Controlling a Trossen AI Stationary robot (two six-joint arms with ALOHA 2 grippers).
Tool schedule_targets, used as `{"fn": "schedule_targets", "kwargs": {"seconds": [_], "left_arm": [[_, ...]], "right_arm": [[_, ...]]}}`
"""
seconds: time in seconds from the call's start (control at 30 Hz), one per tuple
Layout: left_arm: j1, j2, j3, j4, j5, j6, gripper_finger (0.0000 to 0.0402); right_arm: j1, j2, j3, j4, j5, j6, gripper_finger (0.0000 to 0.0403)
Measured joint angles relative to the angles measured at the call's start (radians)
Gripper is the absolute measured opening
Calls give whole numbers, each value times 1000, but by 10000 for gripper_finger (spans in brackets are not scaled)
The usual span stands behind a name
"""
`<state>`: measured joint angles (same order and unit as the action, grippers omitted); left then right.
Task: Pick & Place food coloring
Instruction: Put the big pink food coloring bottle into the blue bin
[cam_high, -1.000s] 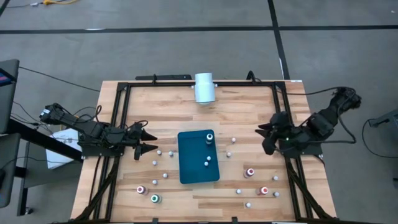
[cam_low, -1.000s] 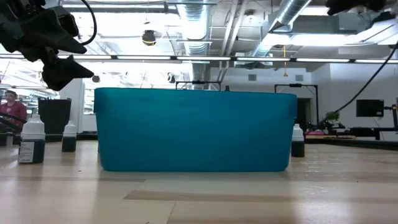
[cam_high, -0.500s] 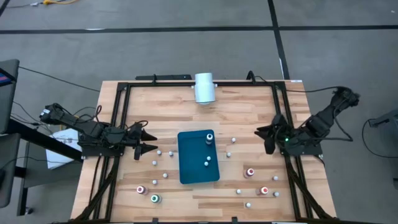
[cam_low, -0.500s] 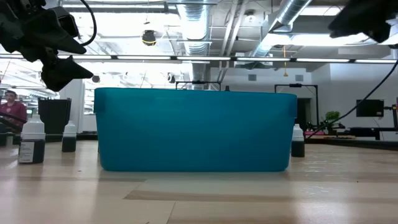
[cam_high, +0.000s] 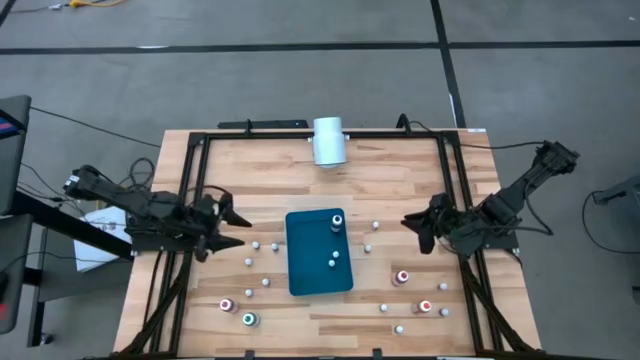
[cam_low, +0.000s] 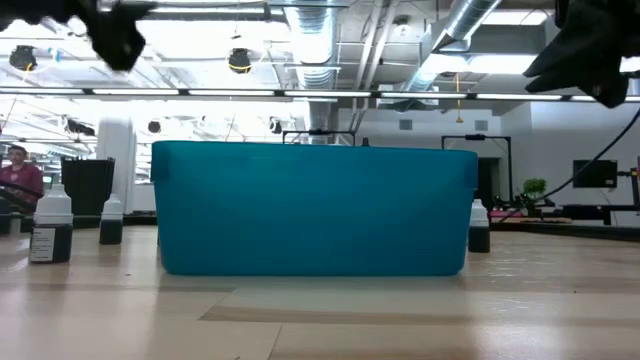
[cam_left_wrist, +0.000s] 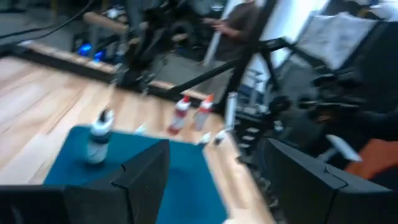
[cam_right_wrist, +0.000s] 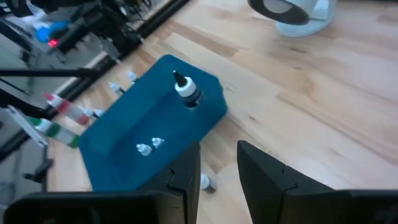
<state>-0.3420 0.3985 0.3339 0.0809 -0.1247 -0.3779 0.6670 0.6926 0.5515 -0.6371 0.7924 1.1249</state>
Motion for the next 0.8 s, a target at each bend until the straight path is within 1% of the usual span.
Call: {"fn": "schedule_targets", "kwargs": {"seconds": [0.13, 0.27, 0.5, 0.7, 0.8], "left_arm": [[-2, 6, 105, -69, 47, 32, 252], [-2, 44, 243, -237, 60, 34, 252], [-20, 211, 515, -552, 61, 22, 252], [-58, 359, 697, -767, 64, -41, 252], [-86, 424, 766, -857, 64, -90, 252]], "right_arm": [[0, -48, -48, 83, 1, -26, 94], [0, -77, -79, 119, 15, -57, 94], [0, -100, -92, 122, 20, -60, 94], [0, -98, -92, 122, 20, -60, 94], [0, -98, -92, 122, 20, -60, 94]]}}
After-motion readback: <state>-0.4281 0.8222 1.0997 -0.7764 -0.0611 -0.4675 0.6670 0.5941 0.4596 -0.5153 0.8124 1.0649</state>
